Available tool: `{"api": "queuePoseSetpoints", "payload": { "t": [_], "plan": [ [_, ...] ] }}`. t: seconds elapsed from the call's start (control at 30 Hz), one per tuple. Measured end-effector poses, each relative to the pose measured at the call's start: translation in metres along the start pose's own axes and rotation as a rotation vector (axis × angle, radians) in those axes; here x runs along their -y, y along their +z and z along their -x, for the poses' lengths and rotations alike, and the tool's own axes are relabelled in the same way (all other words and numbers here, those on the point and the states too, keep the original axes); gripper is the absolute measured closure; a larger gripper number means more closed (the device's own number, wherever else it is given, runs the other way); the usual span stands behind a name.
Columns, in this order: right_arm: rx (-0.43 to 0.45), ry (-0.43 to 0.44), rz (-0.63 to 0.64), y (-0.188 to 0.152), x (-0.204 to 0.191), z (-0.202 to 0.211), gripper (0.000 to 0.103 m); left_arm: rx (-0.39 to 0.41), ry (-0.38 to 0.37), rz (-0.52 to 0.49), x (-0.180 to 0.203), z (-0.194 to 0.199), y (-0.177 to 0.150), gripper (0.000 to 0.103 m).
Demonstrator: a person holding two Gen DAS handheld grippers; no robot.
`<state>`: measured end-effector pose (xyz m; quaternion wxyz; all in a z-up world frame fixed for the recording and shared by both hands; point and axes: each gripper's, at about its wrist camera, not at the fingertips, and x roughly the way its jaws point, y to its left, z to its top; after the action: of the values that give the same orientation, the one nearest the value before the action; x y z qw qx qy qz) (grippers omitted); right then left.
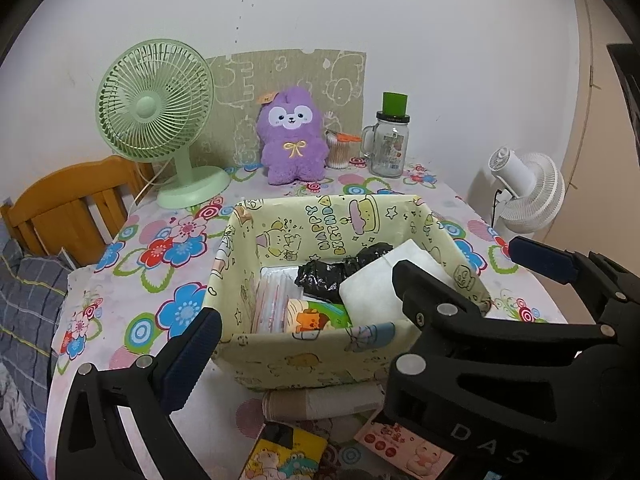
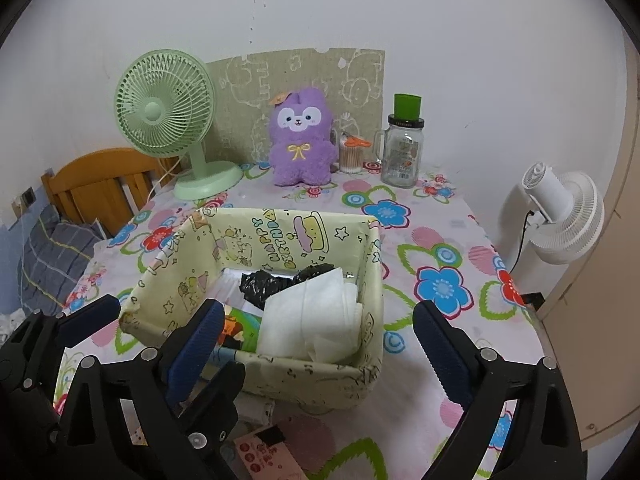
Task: Organize soft objects
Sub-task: 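Withdraw both tools from the box toward the items on the bed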
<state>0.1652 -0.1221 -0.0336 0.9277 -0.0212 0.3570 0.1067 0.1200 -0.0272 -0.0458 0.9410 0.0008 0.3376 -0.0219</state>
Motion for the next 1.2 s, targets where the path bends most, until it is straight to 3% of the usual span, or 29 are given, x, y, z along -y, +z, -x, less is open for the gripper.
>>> {"api": "queuePoseSetpoints", "payload": {
  "t": [1.2],
  "plan": [
    [0.088,0.01,0.011,-0.035,-0.001,0.075,0.005,0.081,-0.007,-0.004,0.015,0.063,-0.033,0.0]
  ]
}}
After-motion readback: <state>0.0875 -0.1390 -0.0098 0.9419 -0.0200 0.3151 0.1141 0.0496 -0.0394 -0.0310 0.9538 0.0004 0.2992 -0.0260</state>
